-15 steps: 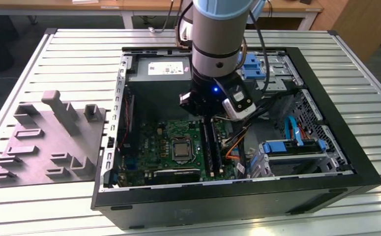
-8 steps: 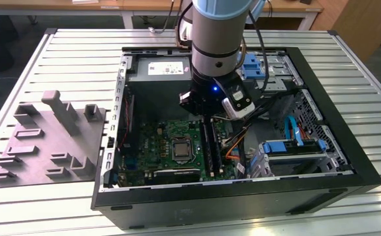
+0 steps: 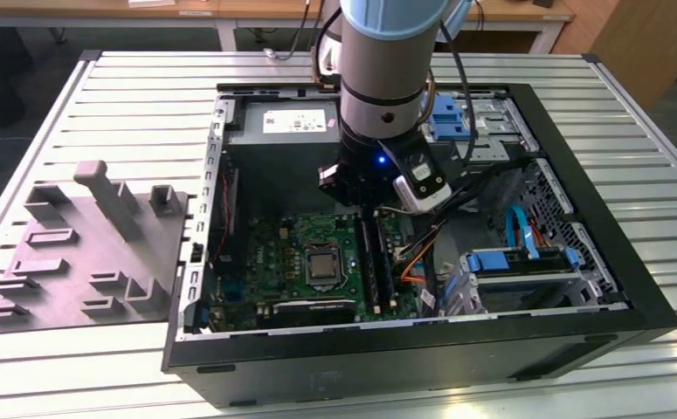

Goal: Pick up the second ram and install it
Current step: 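Press down the second ram until it locks into place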

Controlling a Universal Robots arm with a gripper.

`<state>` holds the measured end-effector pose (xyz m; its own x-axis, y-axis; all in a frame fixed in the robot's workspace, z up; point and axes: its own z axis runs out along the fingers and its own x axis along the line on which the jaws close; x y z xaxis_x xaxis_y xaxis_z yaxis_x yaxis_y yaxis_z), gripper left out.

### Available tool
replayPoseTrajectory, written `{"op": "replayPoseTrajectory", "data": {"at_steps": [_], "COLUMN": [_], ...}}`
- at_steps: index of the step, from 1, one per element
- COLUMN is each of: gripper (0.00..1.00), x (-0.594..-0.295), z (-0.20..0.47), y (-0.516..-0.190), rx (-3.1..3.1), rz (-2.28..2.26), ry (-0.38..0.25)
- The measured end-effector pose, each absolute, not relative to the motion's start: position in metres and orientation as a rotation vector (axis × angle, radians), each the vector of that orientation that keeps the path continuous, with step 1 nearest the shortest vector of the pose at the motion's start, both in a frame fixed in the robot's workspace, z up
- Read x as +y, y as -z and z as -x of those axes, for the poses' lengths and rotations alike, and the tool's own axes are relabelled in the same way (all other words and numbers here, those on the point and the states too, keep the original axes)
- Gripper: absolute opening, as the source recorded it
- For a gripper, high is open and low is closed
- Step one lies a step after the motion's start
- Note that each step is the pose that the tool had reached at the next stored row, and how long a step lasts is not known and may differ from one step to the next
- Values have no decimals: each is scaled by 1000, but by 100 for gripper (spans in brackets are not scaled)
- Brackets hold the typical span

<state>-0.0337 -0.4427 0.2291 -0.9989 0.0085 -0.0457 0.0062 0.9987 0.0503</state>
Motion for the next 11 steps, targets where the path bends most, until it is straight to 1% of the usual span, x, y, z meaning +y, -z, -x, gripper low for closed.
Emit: {"op": "replayPoseTrajectory", "data": {"at_steps": [11], "gripper": [11], "x": [-441], "z": [35], "y": [-223], "rx": [3094], "rz": [-11], "ry": [-78]}}
